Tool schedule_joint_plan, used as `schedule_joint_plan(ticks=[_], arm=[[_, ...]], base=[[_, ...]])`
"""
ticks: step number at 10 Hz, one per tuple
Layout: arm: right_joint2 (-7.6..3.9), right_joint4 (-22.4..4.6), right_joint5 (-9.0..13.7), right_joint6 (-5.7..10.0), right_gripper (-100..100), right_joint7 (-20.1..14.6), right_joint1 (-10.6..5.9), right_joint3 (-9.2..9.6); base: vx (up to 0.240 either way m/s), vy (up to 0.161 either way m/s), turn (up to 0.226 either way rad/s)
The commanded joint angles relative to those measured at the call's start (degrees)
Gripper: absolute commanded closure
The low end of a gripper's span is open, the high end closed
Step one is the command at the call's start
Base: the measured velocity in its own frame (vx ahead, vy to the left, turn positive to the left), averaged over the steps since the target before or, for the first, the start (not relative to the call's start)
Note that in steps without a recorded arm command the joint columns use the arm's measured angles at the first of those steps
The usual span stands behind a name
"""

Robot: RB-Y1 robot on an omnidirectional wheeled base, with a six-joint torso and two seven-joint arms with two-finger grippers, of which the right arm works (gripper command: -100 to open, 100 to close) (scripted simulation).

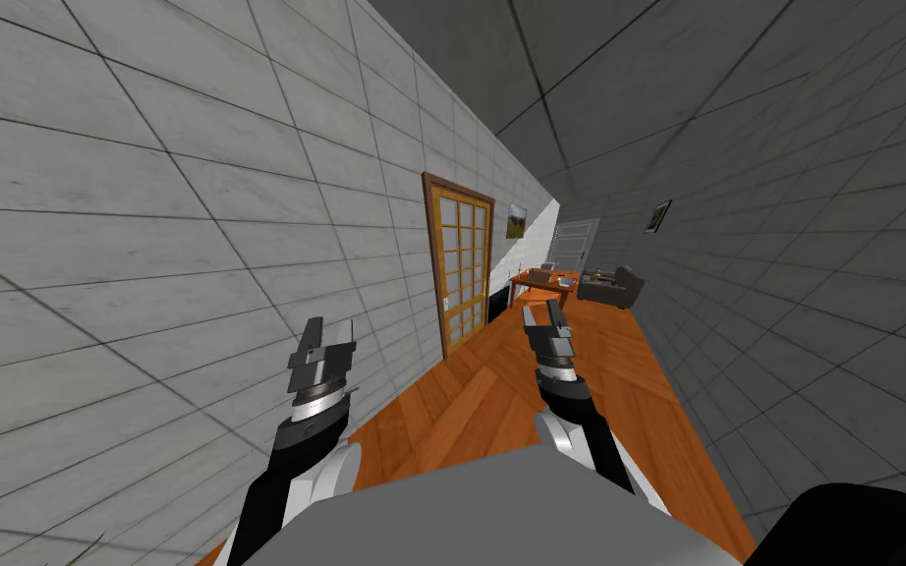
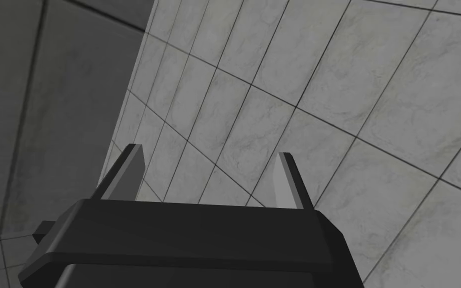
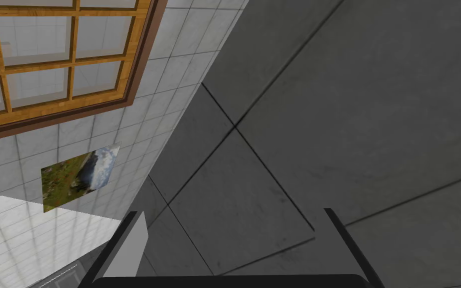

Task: Pull the door open

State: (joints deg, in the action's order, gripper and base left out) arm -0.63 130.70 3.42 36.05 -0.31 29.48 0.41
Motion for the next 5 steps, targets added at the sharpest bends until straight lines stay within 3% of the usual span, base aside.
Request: schedule_joint_plan(ticks=[1, 5], arm=[[-0.30, -1.0, 0.5, 0.19, -100, -0.9, -0.24, -0.18], [-1.51, -6.2, 3.3, 1.14, -100, -5.3, -1.41, -1.09]], base=[[0.023, -0.013, 0.189], [0.073, -0.060, 0.312]])
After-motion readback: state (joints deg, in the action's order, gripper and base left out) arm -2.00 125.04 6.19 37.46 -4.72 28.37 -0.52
